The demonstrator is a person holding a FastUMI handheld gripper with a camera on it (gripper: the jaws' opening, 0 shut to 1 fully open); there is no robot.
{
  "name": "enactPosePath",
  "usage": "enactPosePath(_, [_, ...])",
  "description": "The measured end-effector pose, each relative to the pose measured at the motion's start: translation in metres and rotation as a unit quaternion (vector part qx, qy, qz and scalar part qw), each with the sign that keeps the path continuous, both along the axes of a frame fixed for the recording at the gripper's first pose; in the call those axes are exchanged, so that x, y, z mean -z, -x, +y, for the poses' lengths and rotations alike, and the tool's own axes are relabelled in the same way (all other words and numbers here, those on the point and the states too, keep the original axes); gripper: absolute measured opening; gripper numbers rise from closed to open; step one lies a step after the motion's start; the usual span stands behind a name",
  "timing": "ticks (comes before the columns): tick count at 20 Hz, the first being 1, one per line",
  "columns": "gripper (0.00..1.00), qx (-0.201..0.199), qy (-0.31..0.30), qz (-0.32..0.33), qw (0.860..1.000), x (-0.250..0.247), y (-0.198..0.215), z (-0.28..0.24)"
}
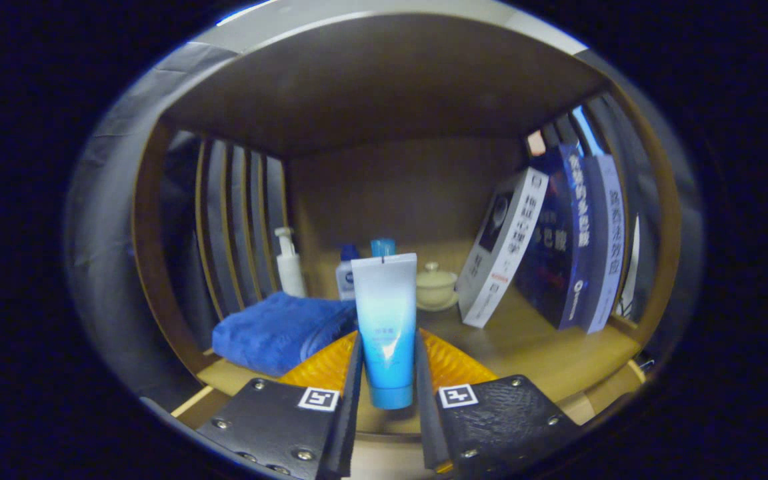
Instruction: Pull open the drawer, take out the items inside it, and place them on the countertop above the cabinet.
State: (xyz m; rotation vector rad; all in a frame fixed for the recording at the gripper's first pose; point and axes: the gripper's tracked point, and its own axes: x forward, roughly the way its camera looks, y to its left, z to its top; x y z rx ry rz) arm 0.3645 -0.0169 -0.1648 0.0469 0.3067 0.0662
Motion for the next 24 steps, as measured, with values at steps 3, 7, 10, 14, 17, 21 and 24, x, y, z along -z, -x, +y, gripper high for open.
enactPosePath(3, [0.4, 0.014, -0.003, 0.004, 1.0, 0.009, -0.006, 0.004])
enactPosePath(7, [0.4, 0.005, 0.039, 0.027, 0.999, 0.025, 0.0, 0.008])
enactPosePath(10, [0.4, 0.028, 0.035, 0.021, 0.999, 0.028, -0.004, -0.005])
enactPosePath(14, [0.42, 0.042, 0.053, 0.017, 0.998, 0.027, -0.004, -0.009])
enactPosePath(17, [0.54, 0.036, 0.072, -0.023, 0.996, 0.01, -0.002, -0.006])
enactPosePath(21, [0.81, 0.069, 0.119, -0.059, 0.989, -0.01, 0.006, -0.019])
enactPosePath(24, [0.89, 0.08, 0.124, -0.105, 0.983, -0.031, 0.009, -0.019])
